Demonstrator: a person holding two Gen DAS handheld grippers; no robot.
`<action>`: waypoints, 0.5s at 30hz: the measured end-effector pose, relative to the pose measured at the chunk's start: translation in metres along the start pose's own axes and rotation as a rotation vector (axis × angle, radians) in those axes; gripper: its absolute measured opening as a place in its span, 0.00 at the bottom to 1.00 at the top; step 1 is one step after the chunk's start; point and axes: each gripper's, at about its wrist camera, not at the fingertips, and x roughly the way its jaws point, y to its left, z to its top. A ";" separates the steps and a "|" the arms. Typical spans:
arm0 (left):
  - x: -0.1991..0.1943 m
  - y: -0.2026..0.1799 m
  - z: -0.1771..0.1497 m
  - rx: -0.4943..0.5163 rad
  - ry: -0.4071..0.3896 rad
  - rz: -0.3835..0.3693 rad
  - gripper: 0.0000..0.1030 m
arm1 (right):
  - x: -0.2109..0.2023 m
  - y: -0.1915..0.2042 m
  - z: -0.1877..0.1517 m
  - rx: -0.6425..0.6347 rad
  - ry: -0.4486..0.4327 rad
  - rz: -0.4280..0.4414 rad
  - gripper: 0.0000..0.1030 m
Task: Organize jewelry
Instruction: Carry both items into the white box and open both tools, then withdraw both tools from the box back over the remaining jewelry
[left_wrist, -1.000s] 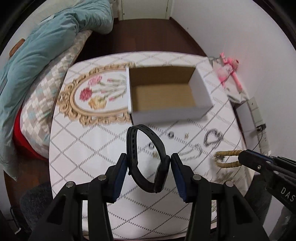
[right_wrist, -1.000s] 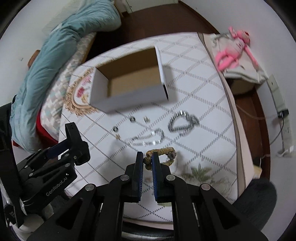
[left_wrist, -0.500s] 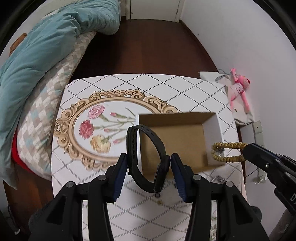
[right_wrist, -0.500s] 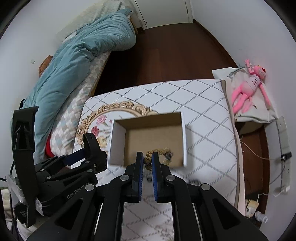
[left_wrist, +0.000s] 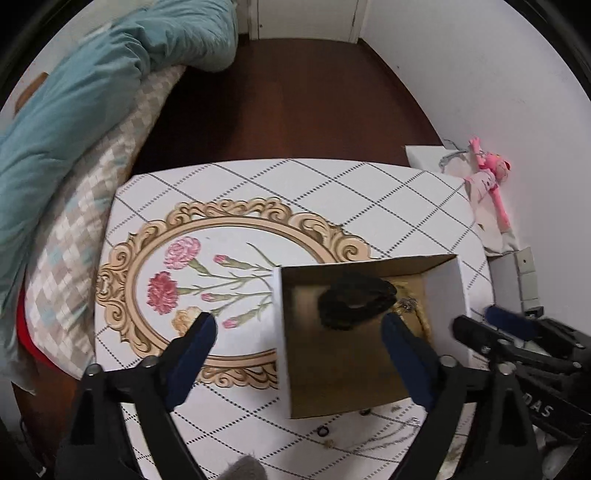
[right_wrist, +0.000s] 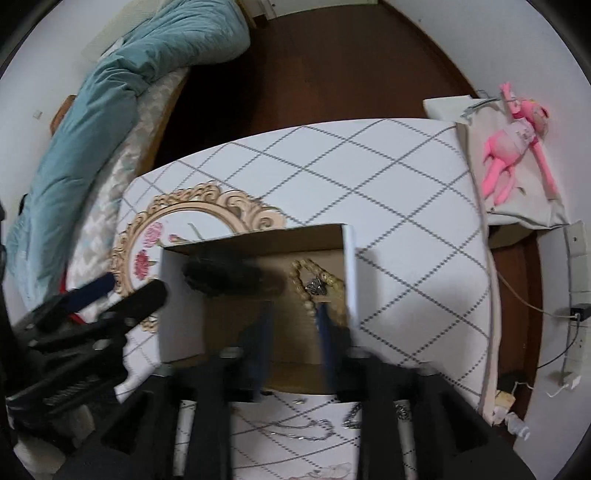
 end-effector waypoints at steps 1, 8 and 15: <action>0.000 0.002 -0.003 -0.005 -0.012 0.010 0.96 | -0.002 0.001 -0.003 -0.016 -0.019 -0.036 0.57; 0.007 0.008 -0.033 -0.005 -0.079 0.096 1.00 | -0.002 0.003 -0.031 -0.087 -0.101 -0.275 0.90; 0.012 0.006 -0.049 -0.003 -0.084 0.127 1.00 | 0.009 0.000 -0.048 -0.102 -0.126 -0.334 0.98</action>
